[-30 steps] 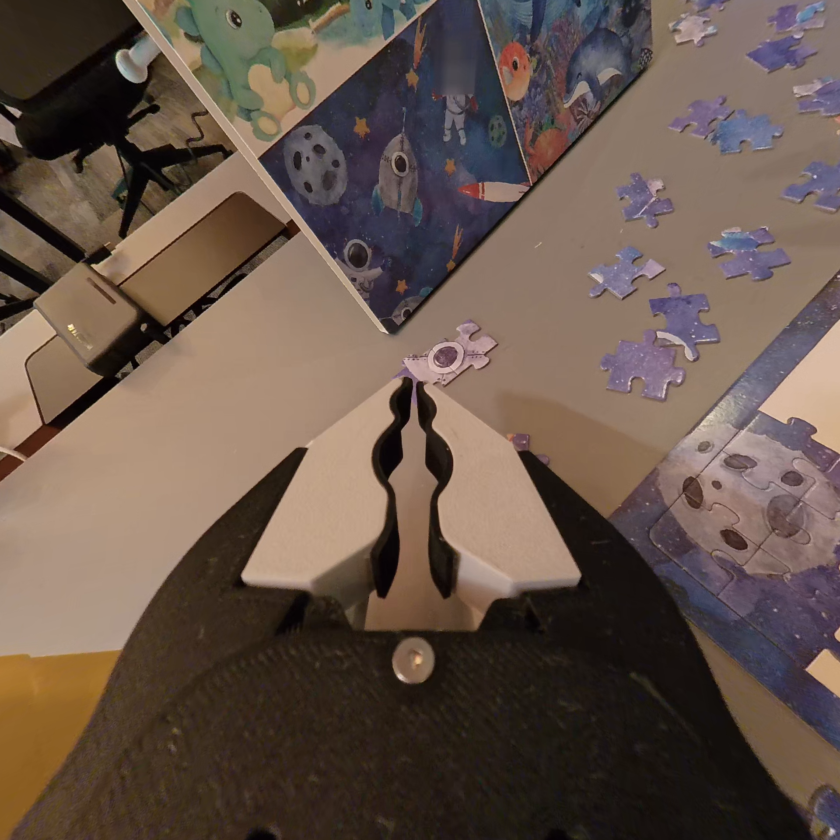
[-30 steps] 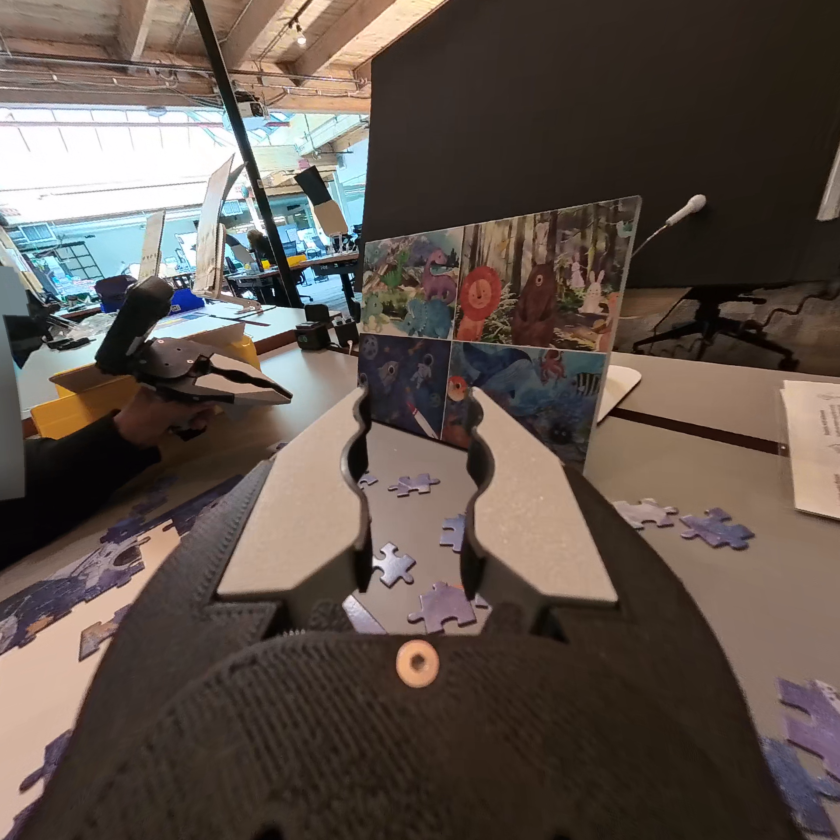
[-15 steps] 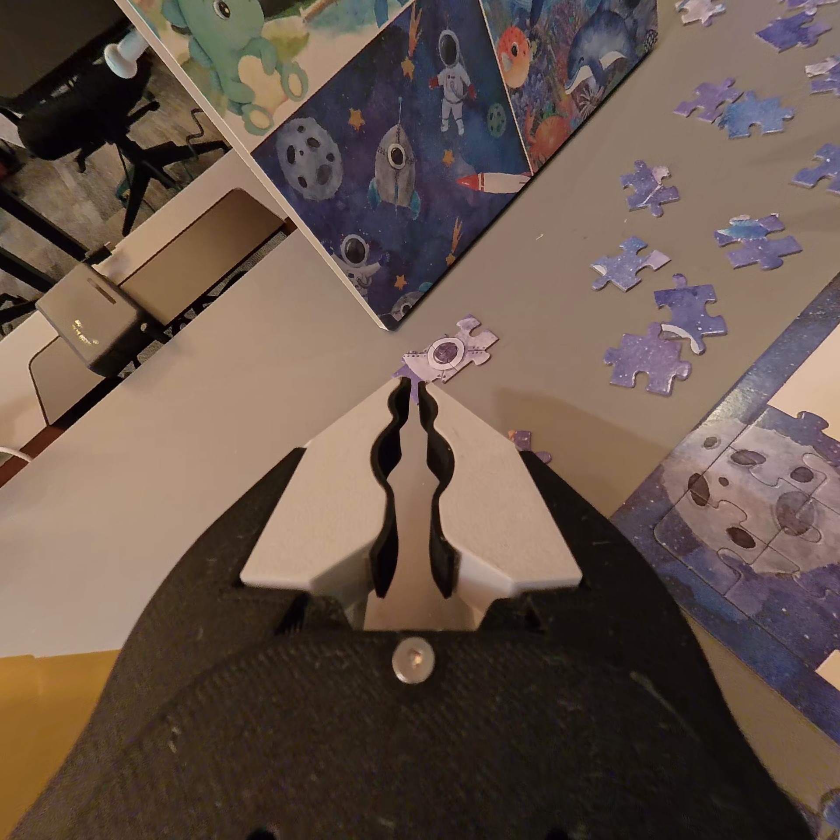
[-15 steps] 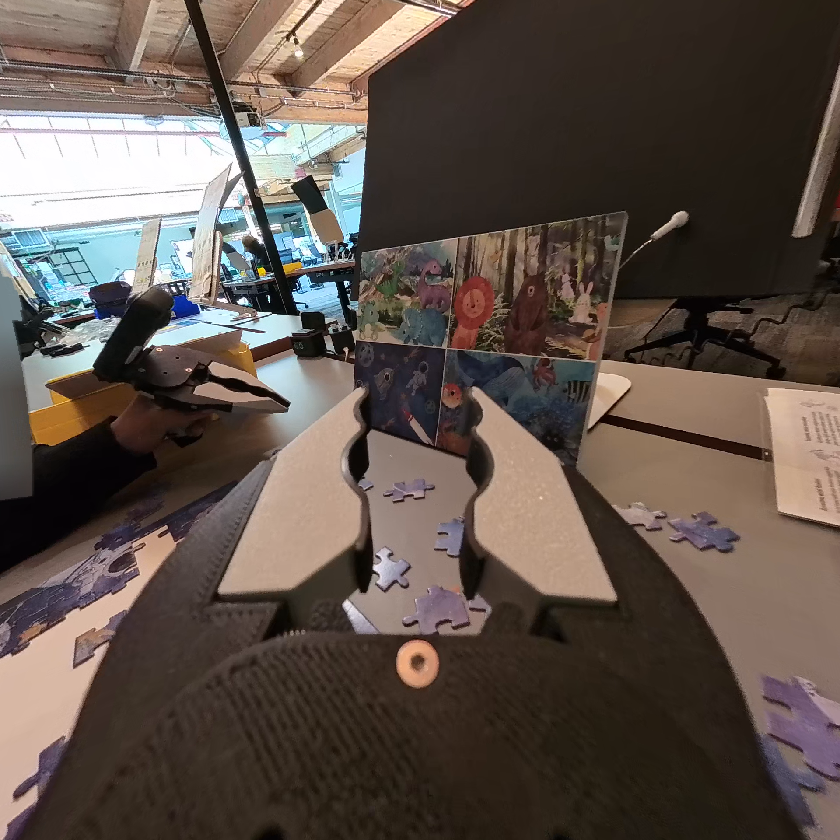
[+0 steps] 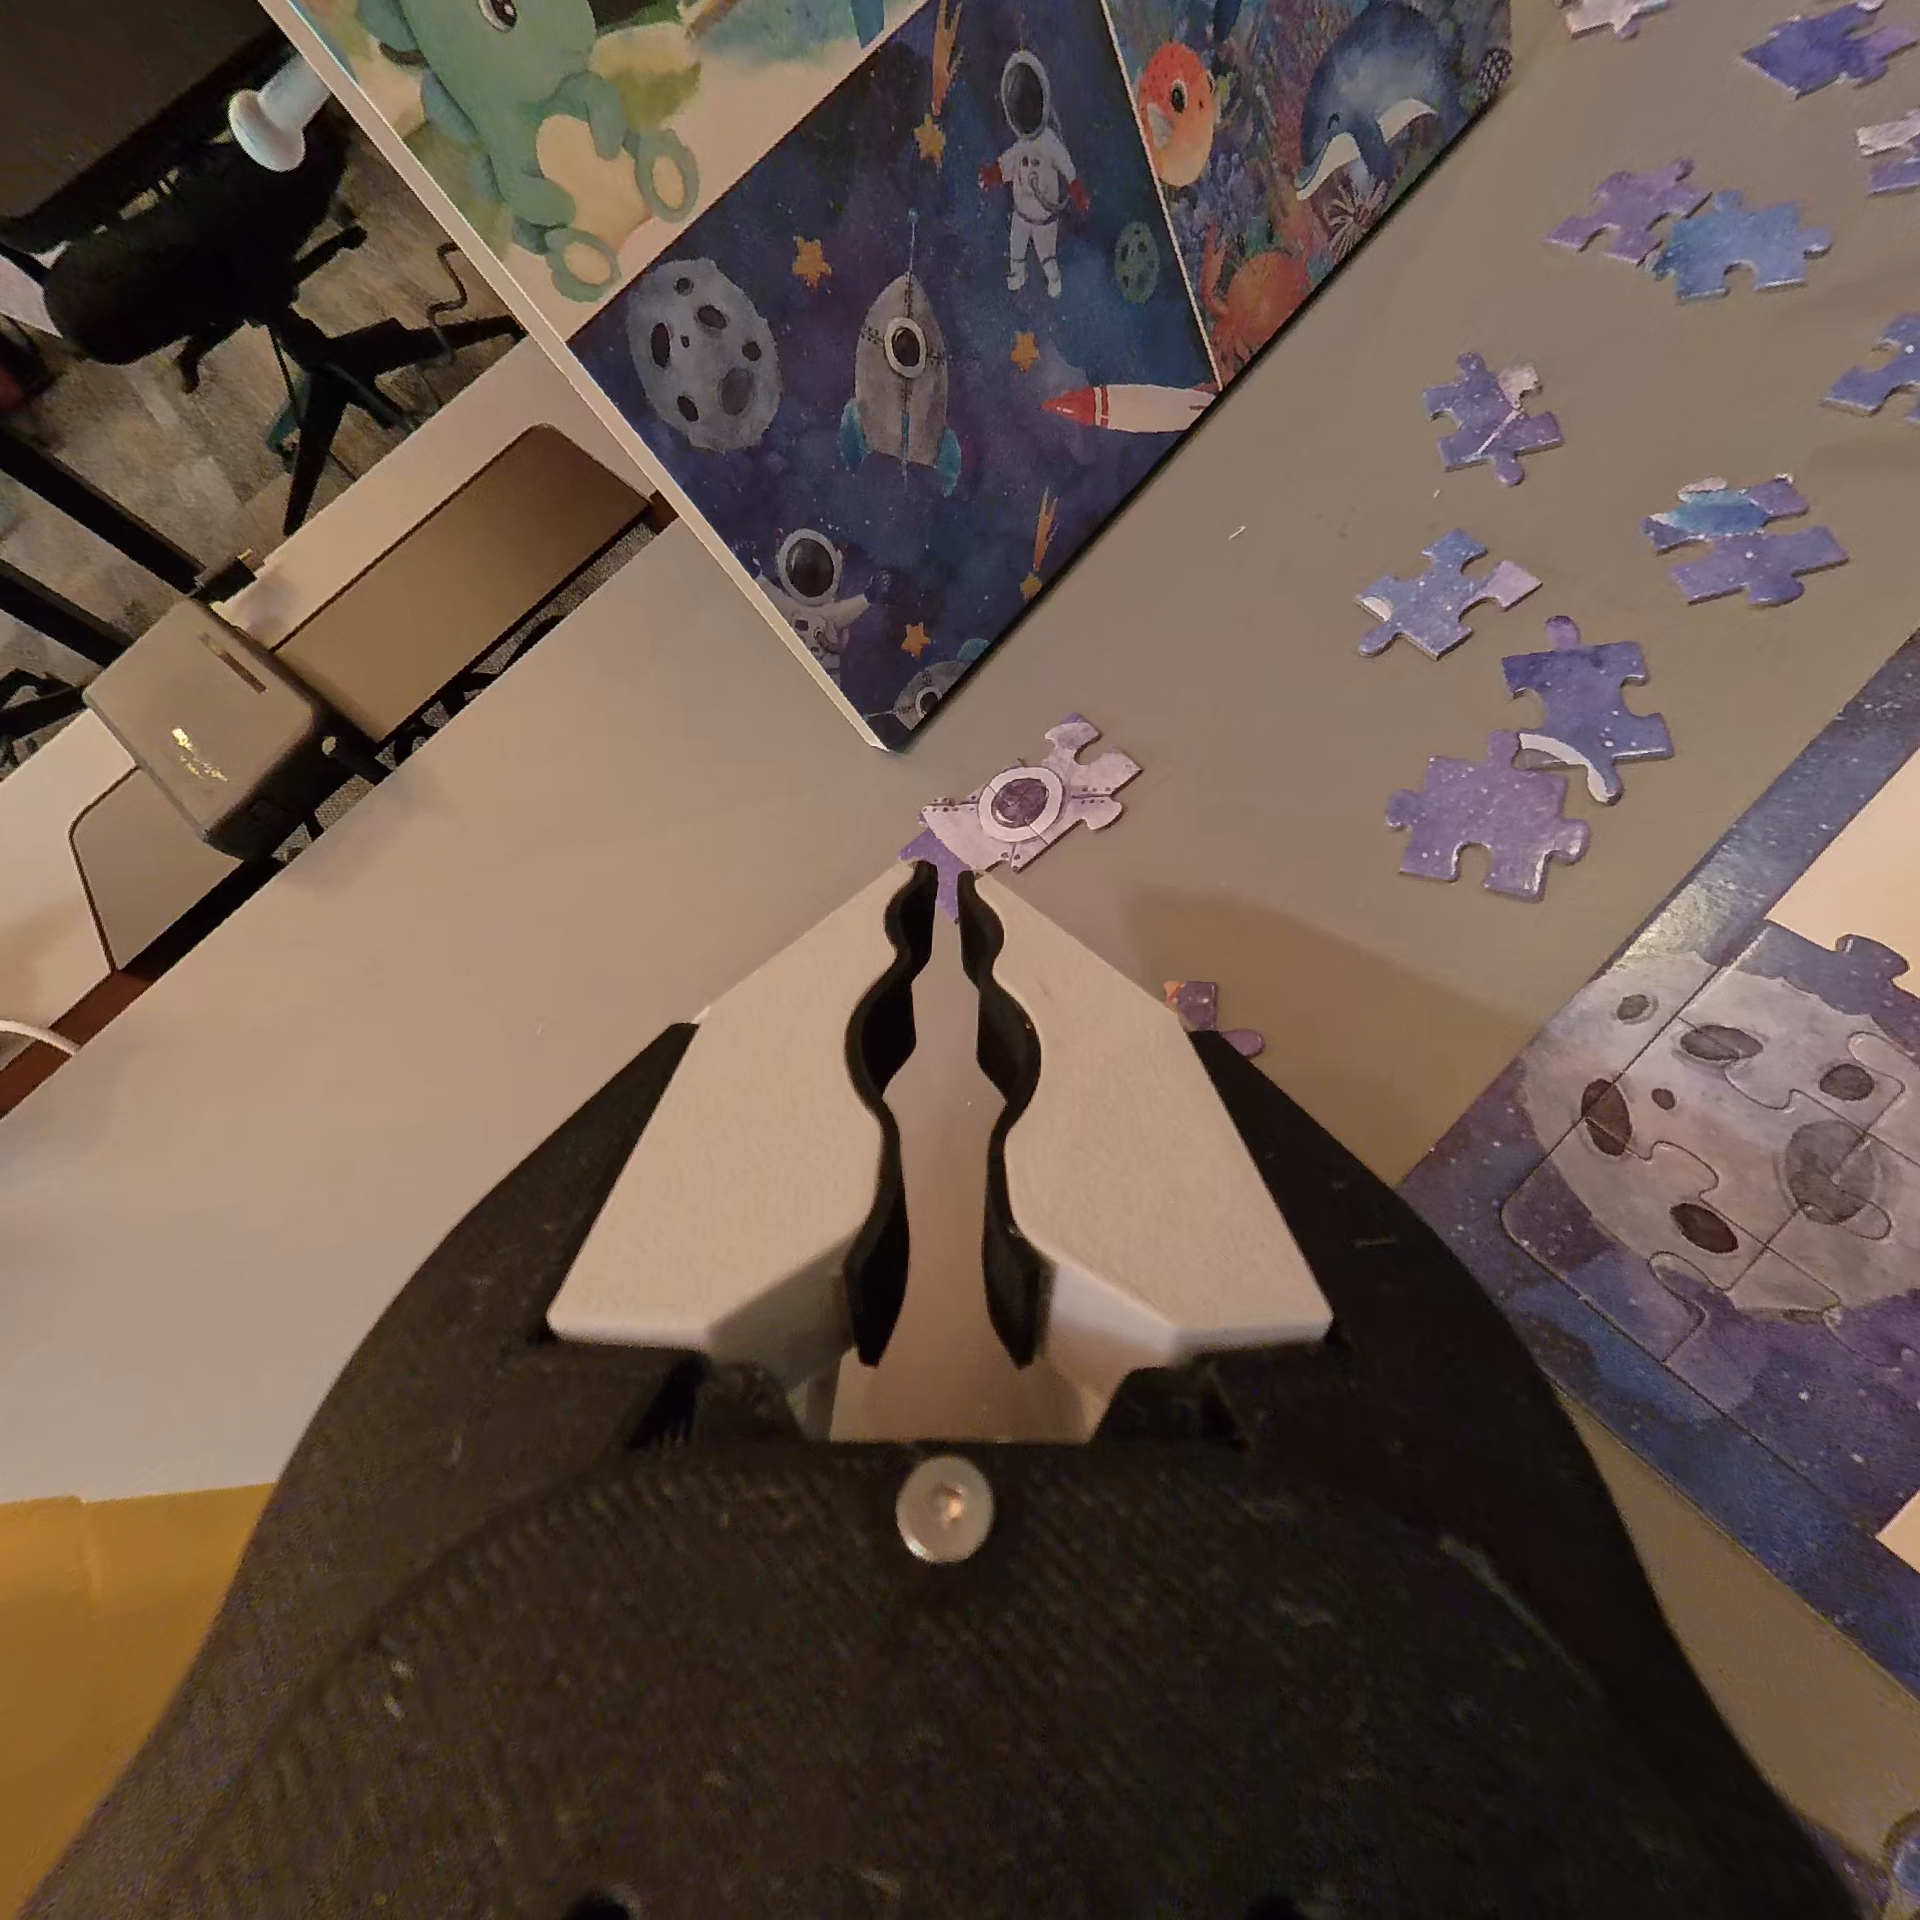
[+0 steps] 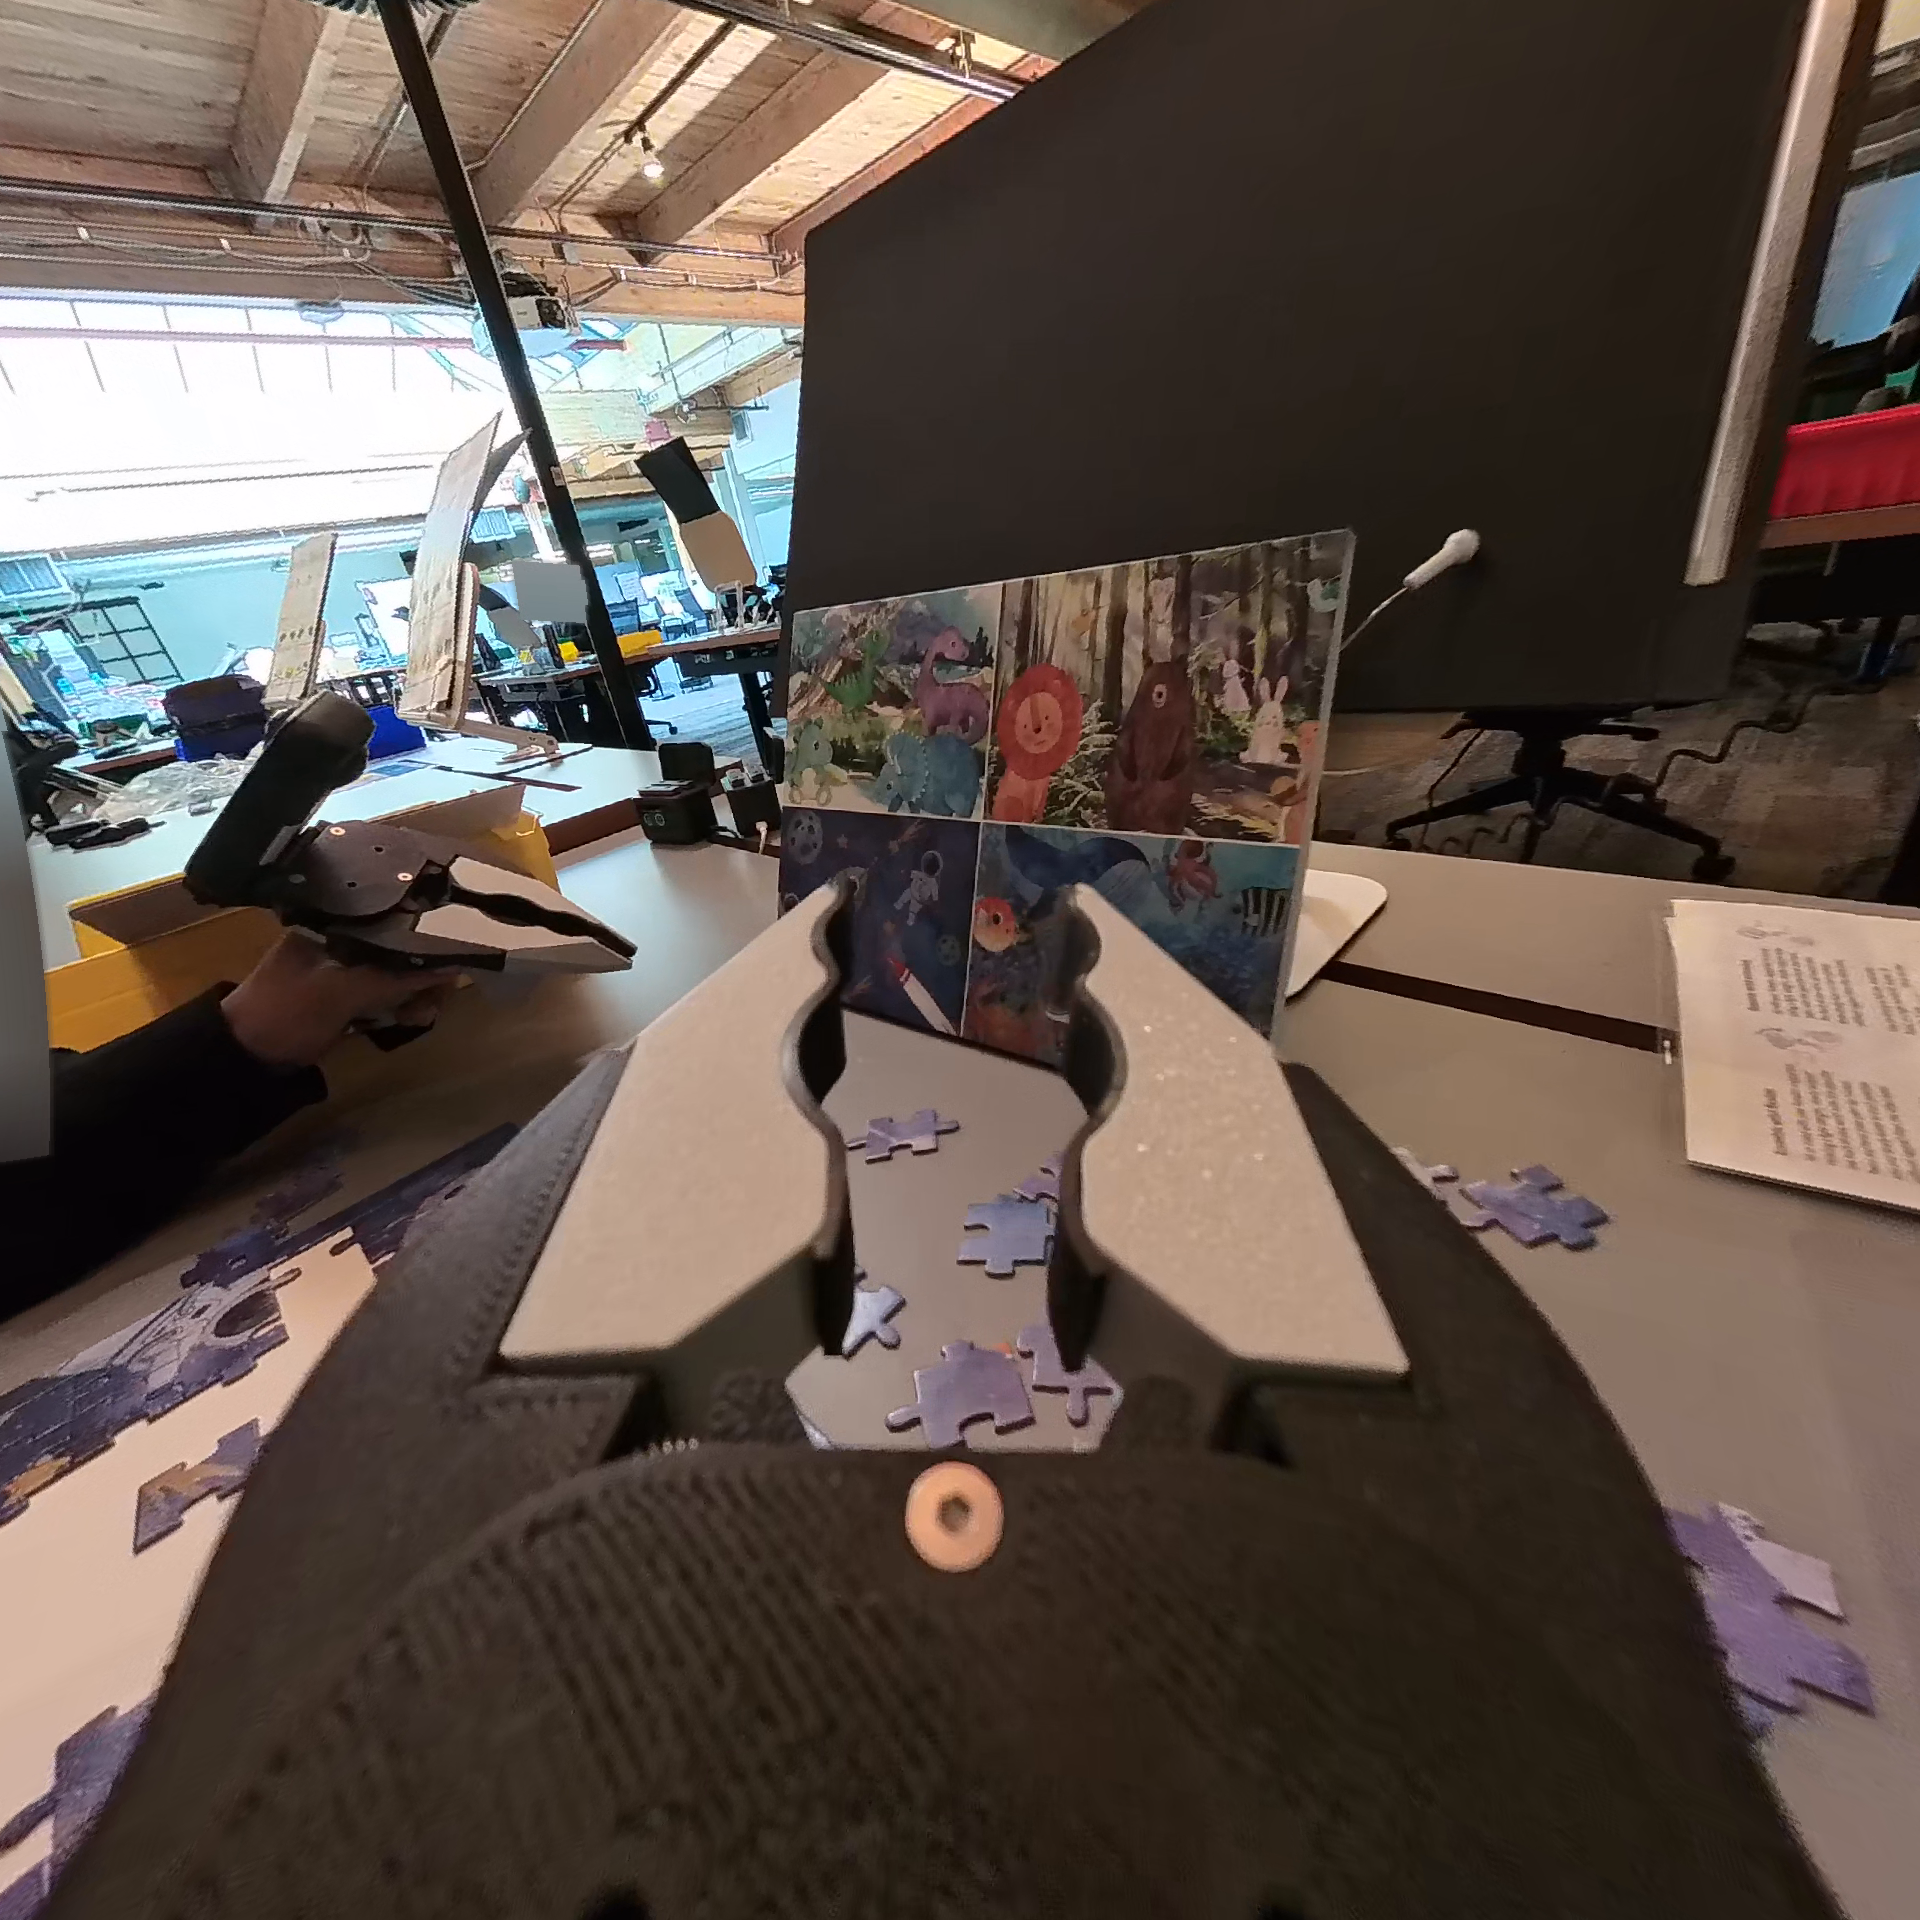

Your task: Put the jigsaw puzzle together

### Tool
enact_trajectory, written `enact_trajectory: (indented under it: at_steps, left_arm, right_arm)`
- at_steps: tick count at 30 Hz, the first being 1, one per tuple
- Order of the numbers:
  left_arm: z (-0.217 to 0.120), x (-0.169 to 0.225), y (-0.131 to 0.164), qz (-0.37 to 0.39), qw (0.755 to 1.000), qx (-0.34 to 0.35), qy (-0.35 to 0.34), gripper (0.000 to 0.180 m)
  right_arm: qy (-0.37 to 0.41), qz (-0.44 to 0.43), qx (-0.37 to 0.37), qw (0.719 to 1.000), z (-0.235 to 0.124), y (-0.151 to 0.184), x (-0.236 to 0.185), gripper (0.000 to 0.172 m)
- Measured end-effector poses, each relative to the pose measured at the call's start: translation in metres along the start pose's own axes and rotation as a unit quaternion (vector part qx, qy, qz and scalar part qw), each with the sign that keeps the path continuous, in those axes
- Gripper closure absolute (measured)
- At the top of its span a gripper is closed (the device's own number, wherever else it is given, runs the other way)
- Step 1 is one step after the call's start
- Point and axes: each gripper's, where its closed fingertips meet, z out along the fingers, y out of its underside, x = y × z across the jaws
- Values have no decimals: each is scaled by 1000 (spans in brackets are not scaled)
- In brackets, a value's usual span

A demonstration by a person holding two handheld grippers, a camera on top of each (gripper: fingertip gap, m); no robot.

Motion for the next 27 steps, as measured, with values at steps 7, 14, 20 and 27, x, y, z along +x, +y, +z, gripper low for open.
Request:
enact_trajectory:
  at_steps: [7,14,20,27]
  left_arm:
    - [1,0,1,1,1000,-2,-1,177]
    - [1,0,2,2,1000,-4,-1,177]
    - [2,0,2,2,1000,-5,-2,177]
    - [2,0,2,2,1000,-5,-2,177]
  right_arm:
    - [13,-7,7,1000,-6,-5,6,135]
    - [21,-13,10,1000,-10,-7,10,136]
    - [34,-22,16,999,-16,-12,15,136]
    - [64,-35,37,997,-29,-24,27,137]
